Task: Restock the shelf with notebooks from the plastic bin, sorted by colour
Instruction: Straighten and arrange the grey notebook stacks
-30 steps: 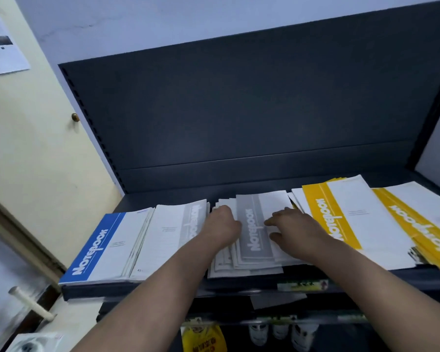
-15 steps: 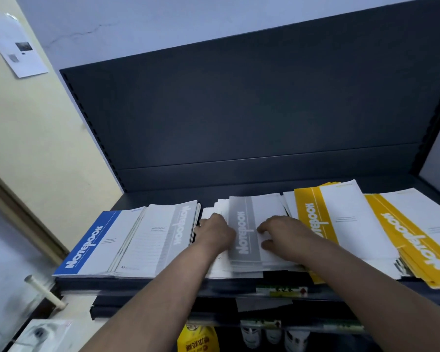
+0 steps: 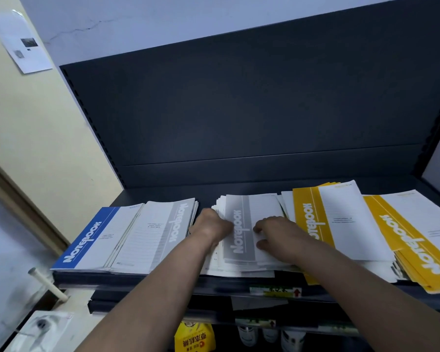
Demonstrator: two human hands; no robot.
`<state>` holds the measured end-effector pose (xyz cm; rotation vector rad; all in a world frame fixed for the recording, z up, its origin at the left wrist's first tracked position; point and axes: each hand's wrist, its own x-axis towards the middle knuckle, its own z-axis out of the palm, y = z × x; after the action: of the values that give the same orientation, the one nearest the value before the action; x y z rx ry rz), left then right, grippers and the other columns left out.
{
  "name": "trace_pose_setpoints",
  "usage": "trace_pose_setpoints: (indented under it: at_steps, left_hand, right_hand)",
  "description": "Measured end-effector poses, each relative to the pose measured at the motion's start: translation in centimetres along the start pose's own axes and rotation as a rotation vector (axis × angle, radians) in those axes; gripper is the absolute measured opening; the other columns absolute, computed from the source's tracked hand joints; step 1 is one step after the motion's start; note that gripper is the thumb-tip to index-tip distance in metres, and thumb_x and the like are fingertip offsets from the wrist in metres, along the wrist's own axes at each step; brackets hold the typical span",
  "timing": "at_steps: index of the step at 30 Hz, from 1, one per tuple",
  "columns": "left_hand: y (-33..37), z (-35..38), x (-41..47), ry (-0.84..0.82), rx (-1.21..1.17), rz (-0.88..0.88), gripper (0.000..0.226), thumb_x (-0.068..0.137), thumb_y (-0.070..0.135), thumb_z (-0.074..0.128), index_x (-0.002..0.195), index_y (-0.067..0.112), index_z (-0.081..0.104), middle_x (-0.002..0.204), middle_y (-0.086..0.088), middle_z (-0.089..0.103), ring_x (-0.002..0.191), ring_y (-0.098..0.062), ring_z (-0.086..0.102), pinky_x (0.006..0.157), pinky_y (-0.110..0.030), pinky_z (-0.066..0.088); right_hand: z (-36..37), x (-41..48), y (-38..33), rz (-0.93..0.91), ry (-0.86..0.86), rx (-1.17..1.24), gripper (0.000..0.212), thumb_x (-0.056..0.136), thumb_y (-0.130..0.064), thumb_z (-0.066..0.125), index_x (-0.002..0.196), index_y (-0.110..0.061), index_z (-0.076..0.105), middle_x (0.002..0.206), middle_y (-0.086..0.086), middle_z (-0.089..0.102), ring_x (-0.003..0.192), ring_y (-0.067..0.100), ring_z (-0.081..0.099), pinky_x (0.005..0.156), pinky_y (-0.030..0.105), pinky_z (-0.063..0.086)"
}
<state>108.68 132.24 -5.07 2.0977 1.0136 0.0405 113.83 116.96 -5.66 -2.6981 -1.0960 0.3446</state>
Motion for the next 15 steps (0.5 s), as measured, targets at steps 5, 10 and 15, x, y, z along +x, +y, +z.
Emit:
trace_pose_setpoints:
  at_steps: [5, 10, 15]
  left_hand:
    - [0.6, -1.0, 0.5, -0.013, -0.198, 0.029, 0.024, 0.08, 0.011, 0.067, 0.069, 0.014, 0.047, 0.068, -0.007, 0.055, 0.061, -0.023, 0.054, 0.059, -0.028, 0.043]
    - [1.6, -1.3, 0.0, -0.036, -0.017, 0.129, 0.033, 0.082, 0.018, 0.068, 0.107, 0.005, 0.051, 0.082, -0.002, 0.055, 0.069, -0.018, 0.056, 0.054, -0.024, 0.046]
    - [1.4, -2.0, -0.4, -0.039, -0.229, 0.16, 0.042, 0.078, 0.009, 0.07, 0.11, 0.009, 0.044, 0.096, -0.006, 0.057, 0.083, -0.024, 0.062, 0.065, -0.032, 0.053]
  right_hand:
    - [-0.2, -0.1, 0.0, 0.012, -0.005, 0.029, 0.041, 0.093, -0.027, 0.056, 0.133, -0.017, 0.05, 0.131, 0.007, 0.051, 0.12, 0.025, 0.049, 0.089, 0.03, 0.04]
    - [-0.3, 0.0, 0.1, 0.029, -0.002, 0.03, 0.043, 0.092, -0.027, 0.058, 0.133, -0.019, 0.048, 0.13, 0.006, 0.048, 0.119, 0.024, 0.049, 0.087, 0.03, 0.04]
    - [-0.2, -0.2, 0.7, 0.062, 0.114, 0.213, 0.078, 0.087, -0.03, 0.066, 0.15, -0.02, 0.021, 0.155, 0.006, 0.023, 0.141, 0.024, 0.029, 0.112, 0.036, 0.034]
